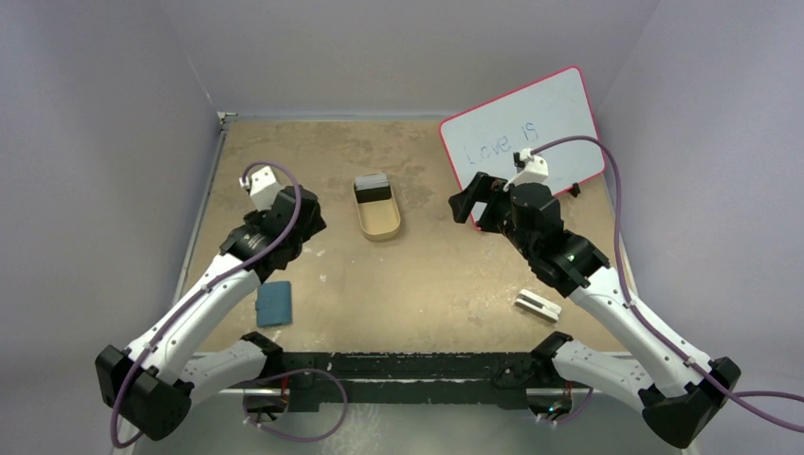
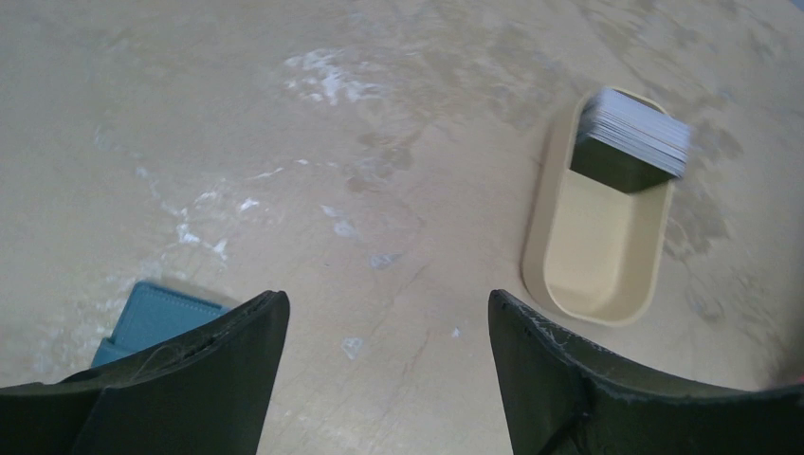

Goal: Put the credit cards into the card holder
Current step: Move the card holder to the center of the board.

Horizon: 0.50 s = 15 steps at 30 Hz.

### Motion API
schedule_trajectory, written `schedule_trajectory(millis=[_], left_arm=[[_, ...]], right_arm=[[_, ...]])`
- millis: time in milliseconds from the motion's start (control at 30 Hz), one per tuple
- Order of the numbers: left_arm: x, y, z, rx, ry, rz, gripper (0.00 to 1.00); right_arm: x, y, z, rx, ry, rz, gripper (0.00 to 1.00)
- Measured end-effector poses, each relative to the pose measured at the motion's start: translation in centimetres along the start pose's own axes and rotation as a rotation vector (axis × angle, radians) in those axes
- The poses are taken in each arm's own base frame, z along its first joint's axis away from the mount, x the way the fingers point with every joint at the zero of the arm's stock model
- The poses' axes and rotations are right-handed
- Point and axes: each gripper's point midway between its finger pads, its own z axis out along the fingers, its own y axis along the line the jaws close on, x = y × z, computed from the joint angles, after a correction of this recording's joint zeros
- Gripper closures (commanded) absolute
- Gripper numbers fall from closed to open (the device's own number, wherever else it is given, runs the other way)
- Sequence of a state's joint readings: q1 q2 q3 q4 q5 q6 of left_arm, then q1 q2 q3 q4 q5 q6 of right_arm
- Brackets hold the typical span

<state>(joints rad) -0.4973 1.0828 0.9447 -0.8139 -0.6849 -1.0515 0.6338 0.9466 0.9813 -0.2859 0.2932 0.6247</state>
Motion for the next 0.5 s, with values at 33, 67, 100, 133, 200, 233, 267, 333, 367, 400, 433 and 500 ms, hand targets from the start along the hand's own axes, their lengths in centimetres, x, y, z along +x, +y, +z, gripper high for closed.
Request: schedule_trajectory(millis=[33,67,100,133,200,233,267,333,367,400,433,500], left_arm=[[0.4,0.7,0.6,-0.043,0.007,-0.032,0.33],[0.9,1.5,1.2,-0.088,0.015,-0.061,0.34],[1.4,2.7,1.8,-0.135,0.02,-0.094,0.34],[1.8,4.0,2.3,-0.182,0.026,-0.125,0.34],[2.4,6.4,3.2,-0.263,0.031,-0.186,0.34],[2.8,7.7,3.7,-0.304,0.035,-0.22,0.34],[3.2,9.0,4.1,-0.342,0.042,-0.253,0.34],[4.2,10.9,4.7,-0.397,0.067,-0.302,0.34],[4.8,11.5,4.9,-0.413,0.084,-0.316,0.34],[5.4,11.8,5.2,-0.421,0.099,-0.322,0.34],[5.9,12.0,5.4,-0.428,0.114,-0.323,0.34],[6.8,12.0,6.0,-0.438,0.139,-0.317,0.34]], right_arm=[[0.0,0.0,0.0,0.0,0.0,-0.001,0.01],[0.0,0.0,0.0,0.0,0.0,-0.003,0.01],[0.0,0.0,0.0,-0.001,0.0,-0.005,0.01],[0.1,0.0,0.0,-0.001,0.001,-0.009,0.01],[0.1,0.0,0.0,-0.005,0.004,-0.016,0.01],[0.1,0.0,0.0,-0.007,0.005,-0.019,0.01],[0.1,0.0,-0.1,-0.009,0.004,-0.023,0.01],[0.1,0.0,-0.2,-0.015,0.005,-0.03,0.01],[0.1,0.0,-0.3,-0.018,0.003,-0.033,0.01],[0.0,0.0,-0.4,-0.02,0.001,-0.034,0.01],[-0.1,0.1,-0.5,-0.021,-0.002,-0.036,0.01],[-0.1,0.0,-0.6,-0.023,-0.005,-0.038,0.01]])
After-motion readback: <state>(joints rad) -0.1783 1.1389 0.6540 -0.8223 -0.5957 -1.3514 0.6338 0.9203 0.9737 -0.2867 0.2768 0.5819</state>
